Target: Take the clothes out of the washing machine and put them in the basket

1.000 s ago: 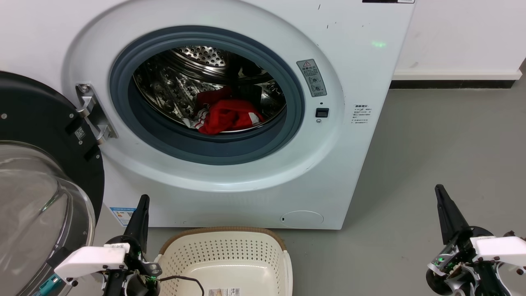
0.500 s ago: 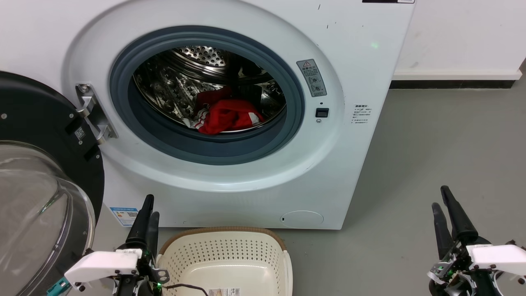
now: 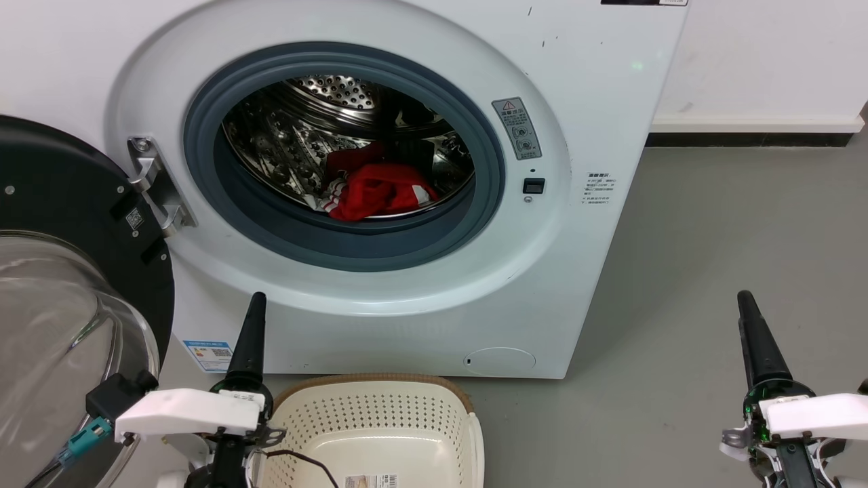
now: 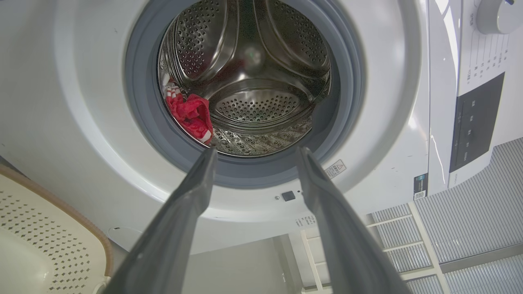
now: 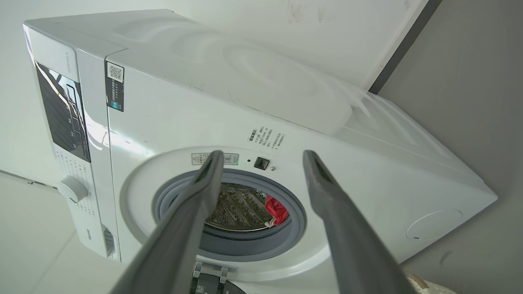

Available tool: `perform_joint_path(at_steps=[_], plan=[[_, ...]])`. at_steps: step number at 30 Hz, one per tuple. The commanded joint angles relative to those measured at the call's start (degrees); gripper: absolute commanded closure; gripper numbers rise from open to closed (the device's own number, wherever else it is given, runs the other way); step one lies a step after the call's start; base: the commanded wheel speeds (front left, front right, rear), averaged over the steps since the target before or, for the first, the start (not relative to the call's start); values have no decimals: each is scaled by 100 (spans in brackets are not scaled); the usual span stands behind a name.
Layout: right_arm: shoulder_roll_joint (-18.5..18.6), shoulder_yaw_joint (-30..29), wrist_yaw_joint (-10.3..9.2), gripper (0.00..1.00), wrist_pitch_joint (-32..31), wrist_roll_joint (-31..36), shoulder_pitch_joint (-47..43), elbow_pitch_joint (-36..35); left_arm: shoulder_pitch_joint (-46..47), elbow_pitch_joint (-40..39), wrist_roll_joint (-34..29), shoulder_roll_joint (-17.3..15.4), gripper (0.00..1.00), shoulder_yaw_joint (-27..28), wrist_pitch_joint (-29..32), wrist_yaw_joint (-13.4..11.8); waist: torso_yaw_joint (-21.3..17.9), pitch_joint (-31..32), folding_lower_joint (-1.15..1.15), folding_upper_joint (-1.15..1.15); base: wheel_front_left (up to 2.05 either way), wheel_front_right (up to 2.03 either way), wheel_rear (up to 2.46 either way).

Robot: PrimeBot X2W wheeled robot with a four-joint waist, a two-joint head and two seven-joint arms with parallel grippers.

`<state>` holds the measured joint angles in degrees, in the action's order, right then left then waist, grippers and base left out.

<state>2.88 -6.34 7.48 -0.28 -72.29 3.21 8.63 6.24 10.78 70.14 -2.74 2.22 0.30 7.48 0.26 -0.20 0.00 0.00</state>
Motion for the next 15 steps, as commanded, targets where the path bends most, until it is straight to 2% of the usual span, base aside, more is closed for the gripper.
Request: perform_joint_path(at_steps=[1,5,14,15], plan=[[8,14,1,0,67,283,45,-198,173,-142,-306,-15,0,-43,-67,1,1,1,0,0,0,0,0],[8,54,1,0,136,675,13,-309,185,-189,-660,-14,0,-74,-135,1,5,3,0,0,0,0,0],[7,204,1,0,330,2018,-115,-511,212,-217,-1621,-15,0,-214,-329,-13,30,15,0,0,0,0,0],[7,244,1,0,391,2399,-152,-526,214,-206,-1921,-15,0,-261,-389,-32,39,22,0,0,0,0,0]])
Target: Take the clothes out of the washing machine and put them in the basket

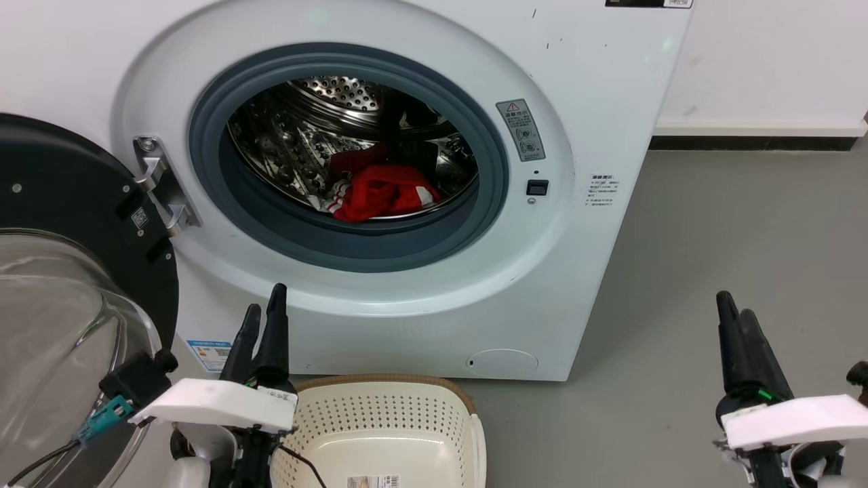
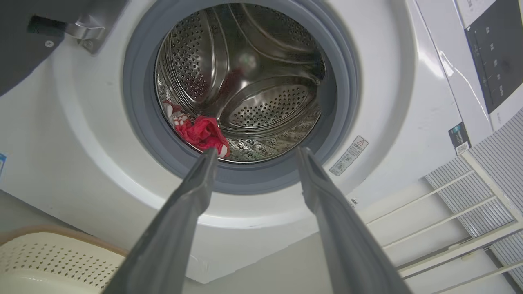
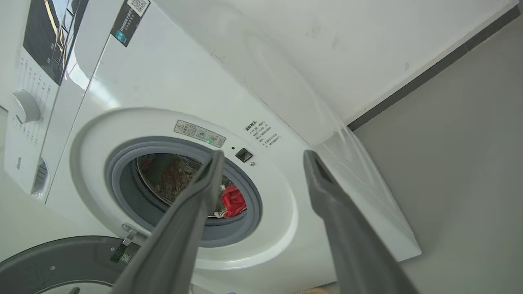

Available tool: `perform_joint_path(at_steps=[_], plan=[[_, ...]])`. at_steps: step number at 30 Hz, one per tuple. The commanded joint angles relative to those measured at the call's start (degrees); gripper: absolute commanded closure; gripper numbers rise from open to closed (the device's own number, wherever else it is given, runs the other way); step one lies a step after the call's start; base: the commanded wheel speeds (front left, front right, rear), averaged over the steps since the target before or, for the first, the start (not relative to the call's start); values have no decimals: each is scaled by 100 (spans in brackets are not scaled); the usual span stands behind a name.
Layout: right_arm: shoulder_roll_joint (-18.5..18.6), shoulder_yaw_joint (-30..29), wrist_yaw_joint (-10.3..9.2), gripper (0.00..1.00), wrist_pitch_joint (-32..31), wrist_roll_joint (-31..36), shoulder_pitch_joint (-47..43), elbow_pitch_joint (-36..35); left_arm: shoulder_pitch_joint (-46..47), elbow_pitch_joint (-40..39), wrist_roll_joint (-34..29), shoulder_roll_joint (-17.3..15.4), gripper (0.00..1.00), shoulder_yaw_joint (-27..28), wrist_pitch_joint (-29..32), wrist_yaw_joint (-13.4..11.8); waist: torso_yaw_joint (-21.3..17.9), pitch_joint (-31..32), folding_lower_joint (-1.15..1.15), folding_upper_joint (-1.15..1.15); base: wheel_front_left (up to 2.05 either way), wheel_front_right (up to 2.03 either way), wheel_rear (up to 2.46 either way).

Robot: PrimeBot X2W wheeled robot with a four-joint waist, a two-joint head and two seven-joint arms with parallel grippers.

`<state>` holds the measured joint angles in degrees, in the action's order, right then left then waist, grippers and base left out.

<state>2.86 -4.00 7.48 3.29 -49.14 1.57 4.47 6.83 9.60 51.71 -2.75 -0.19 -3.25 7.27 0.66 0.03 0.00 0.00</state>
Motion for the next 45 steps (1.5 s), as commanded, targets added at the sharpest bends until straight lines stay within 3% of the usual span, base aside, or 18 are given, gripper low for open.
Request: perform_joint_path(at_steps=[1,24,45], plan=[[9,20,1,0,53,209,-2,-105,156,-83,-176,-14,0,-33,-56,-19,2,2,0,0,0,0,0],[7,99,1,0,457,2258,-139,127,234,99,-2045,-59,0,-317,-463,-153,49,23,0,0,0,0,0],[6,89,1,0,757,3570,-217,281,258,300,-3264,-94,0,-494,-766,-244,109,29,0,0,0,0,0]])
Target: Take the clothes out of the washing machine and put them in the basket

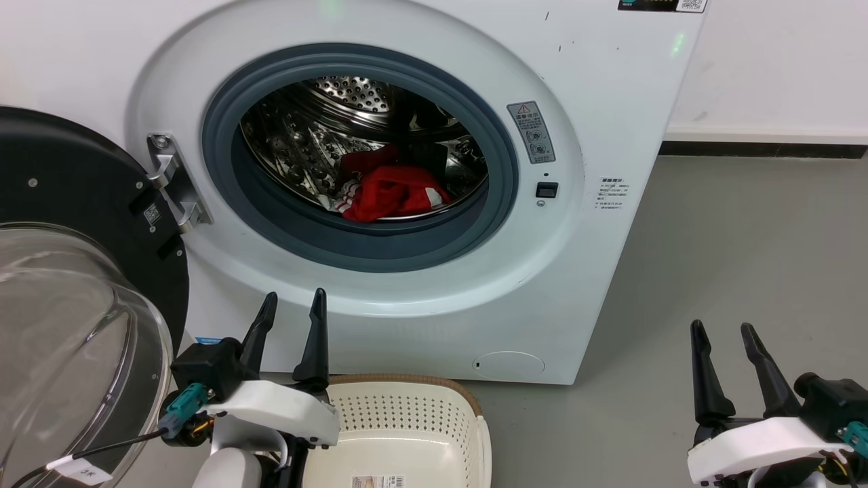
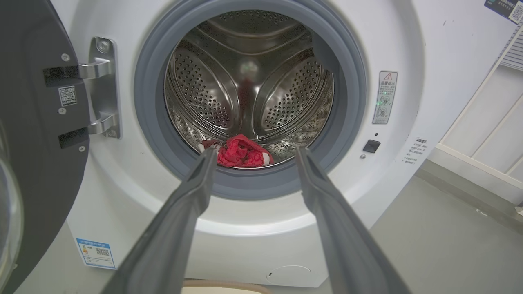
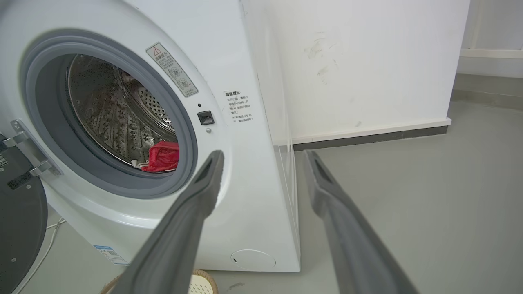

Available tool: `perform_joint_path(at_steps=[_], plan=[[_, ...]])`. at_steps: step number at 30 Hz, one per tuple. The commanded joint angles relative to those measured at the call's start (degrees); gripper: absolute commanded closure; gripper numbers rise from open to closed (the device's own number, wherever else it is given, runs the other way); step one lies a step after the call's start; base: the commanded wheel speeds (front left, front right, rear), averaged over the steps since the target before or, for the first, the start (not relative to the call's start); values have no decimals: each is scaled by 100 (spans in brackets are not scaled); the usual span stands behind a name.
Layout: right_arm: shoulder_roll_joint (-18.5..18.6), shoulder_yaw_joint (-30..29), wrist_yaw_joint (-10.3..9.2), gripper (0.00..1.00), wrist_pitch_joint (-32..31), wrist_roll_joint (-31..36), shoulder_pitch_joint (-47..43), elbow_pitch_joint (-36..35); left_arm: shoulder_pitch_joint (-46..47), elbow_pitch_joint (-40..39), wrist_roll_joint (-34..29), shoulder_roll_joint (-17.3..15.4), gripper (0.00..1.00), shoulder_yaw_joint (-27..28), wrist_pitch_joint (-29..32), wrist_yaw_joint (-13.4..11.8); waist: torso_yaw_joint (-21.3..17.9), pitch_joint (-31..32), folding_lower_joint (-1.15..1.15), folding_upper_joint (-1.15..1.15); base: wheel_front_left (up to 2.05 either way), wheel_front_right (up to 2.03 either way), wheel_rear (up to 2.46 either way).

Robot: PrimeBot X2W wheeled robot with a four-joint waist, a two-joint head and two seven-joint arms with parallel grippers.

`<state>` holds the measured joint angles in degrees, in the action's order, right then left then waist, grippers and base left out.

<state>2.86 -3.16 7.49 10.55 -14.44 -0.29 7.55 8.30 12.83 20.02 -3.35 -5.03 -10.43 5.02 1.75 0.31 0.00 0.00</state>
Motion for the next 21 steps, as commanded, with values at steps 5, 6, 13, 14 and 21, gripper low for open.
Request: perform_joint_path(at_steps=[5,6,13,14,21], plan=[[5,11,0,0,61,331,-42,-72,115,23,-348,-36,0,-35,-109,-49,7,1,0,0,0,0,0],[5,10,0,0,64,390,-46,-71,121,27,-400,-36,0,-40,-120,-54,10,0,0,0,0,0,0],[5,4,0,0,101,717,-67,-53,136,76,-741,-36,0,-68,-202,-86,26,-14,0,0,0,0,0],[5,7,-1,0,111,765,-71,-50,137,81,-788,-36,0,-68,-213,-91,28,-15,0,0,0,0,0],[4,15,-1,0,155,1051,-94,-35,156,126,-1068,-31,0,-55,-299,-120,41,-13,0,0,0,0,0]])
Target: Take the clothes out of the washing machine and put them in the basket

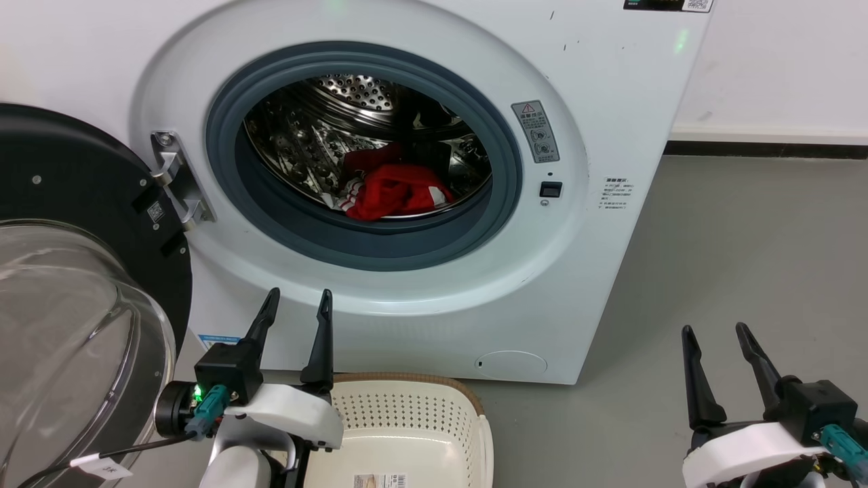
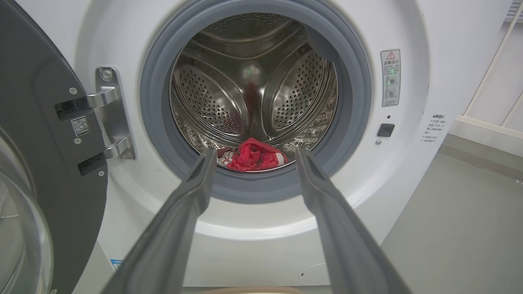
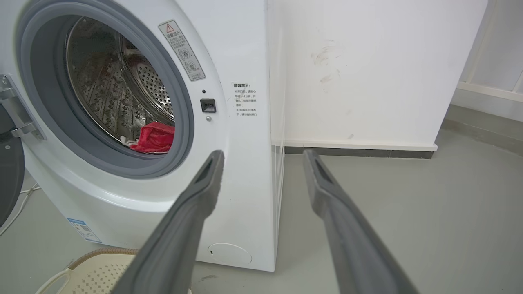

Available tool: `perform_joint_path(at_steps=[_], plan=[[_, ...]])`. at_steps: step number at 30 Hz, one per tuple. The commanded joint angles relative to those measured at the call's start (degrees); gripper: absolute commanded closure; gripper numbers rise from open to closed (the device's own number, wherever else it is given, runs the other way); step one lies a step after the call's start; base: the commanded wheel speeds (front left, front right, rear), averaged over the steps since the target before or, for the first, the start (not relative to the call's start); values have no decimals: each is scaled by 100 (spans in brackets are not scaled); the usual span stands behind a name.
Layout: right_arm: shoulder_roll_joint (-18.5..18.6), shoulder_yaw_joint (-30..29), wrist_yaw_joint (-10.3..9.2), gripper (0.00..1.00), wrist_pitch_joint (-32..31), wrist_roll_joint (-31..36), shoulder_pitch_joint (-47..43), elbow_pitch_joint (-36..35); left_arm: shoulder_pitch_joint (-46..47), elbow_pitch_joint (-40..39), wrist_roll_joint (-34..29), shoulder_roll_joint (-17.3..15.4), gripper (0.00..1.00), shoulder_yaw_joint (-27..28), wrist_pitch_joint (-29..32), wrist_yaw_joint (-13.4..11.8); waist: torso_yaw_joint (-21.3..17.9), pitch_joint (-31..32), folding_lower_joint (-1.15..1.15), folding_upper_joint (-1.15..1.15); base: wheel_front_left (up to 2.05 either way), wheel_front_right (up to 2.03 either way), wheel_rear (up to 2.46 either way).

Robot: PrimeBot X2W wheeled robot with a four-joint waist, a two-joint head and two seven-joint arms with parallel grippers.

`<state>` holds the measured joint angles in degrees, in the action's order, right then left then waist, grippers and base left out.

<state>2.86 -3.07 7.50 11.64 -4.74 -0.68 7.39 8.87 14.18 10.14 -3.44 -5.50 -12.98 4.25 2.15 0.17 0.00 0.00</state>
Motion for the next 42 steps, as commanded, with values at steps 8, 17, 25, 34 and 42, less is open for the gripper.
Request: perform_joint_path(at_steps=[8,17,25,34,42], plan=[[3,14,-2,0,99,295,-47,9,101,50,-323,5,0,29,-130,-24,7,-13,0,0,0,0,0],[2,14,-2,0,135,531,-64,52,105,116,-575,29,0,65,-206,-17,29,-22,0,0,0,0,0],[2,1,-2,0,175,525,-35,70,74,183,-566,45,0,104,-224,-31,31,-33,0,0,0,0,0],[2,-14,-2,0,203,518,0,95,117,240,-564,56,0,142,-224,-6,36,-43,0,0,0,0,0],[2,-61,-2,0,191,516,59,-29,301,272,-595,59,0,102,-223,-58,68,-212,0,0,0,0,0]])
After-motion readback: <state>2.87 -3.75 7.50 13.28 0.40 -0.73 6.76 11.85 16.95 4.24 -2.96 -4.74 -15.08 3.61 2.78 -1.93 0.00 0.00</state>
